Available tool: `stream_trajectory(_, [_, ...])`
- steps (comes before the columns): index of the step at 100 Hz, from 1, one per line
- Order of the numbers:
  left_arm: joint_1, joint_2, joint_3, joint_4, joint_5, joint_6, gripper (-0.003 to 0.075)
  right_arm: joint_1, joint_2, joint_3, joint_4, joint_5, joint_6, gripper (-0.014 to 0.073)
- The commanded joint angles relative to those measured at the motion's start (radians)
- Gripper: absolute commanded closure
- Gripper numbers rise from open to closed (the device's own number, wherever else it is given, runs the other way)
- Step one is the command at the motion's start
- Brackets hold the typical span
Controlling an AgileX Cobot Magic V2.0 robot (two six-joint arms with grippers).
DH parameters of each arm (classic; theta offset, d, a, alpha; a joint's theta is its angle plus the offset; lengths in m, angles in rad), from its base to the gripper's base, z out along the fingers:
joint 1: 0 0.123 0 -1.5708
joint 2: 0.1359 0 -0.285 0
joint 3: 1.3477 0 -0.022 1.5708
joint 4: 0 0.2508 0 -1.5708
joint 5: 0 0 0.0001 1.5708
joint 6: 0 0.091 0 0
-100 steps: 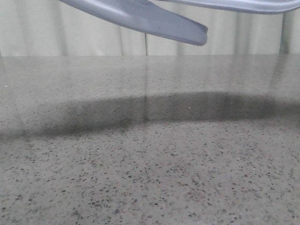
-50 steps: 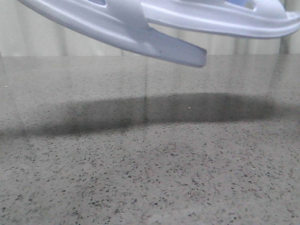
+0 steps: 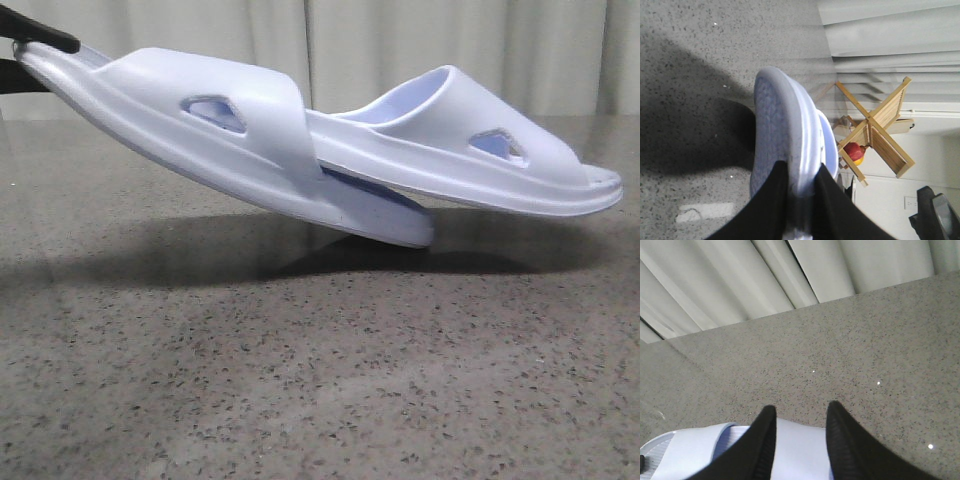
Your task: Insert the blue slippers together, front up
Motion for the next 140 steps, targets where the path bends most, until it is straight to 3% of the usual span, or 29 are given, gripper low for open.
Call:
stream_trajectory(1, [-0.01,0.0,-0.037,-0.052,0.037,0.01,0.0704,-0.001,-0.006,-0.031,0.015,-0.049,-0.016,0.0398])
stream_trajectory(40, [-0.01,0.017,-0.037,0.044,-0.087,0.062,0.0675,-0.001,-0.006,-0.031,0.015,-0.048,-0.016,0.0398])
stream_trajectory(54, [-0.01,0.017,-0.037,0.068,-0.113,0.062,0.057,-0.001,-0.006,-0.031,0.013,-0.044,-0.016,0.0398])
stream_trajectory(73, [-0.01,0.017,-0.037,0.1,-0.146,0.062,0.0346,-0.001,-0.006,-0.031,0.013,-0.044,-0.016,0.0398])
stream_trajectory(83, [-0.01,0.017,-0.037,0.13,-0.194,0.063,0.0277,-0.001,-0.006,-0.031,0.013,-0.044,-0.016,0.0398])
stream_trajectory(107, [-0.01,0.017,-0.037,0.241,-0.386,0.077,0.0272,-0.001,-0.006,-0.031,0.005,-0.044,-0.016,0.0398])
stream_trajectory(140, [-0.01,-0.096,-0.045,0.241,-0.579,0.325,0.0274,-0.001,-0.006,-0.031,-0.135,-0.081,-0.016,0.0398])
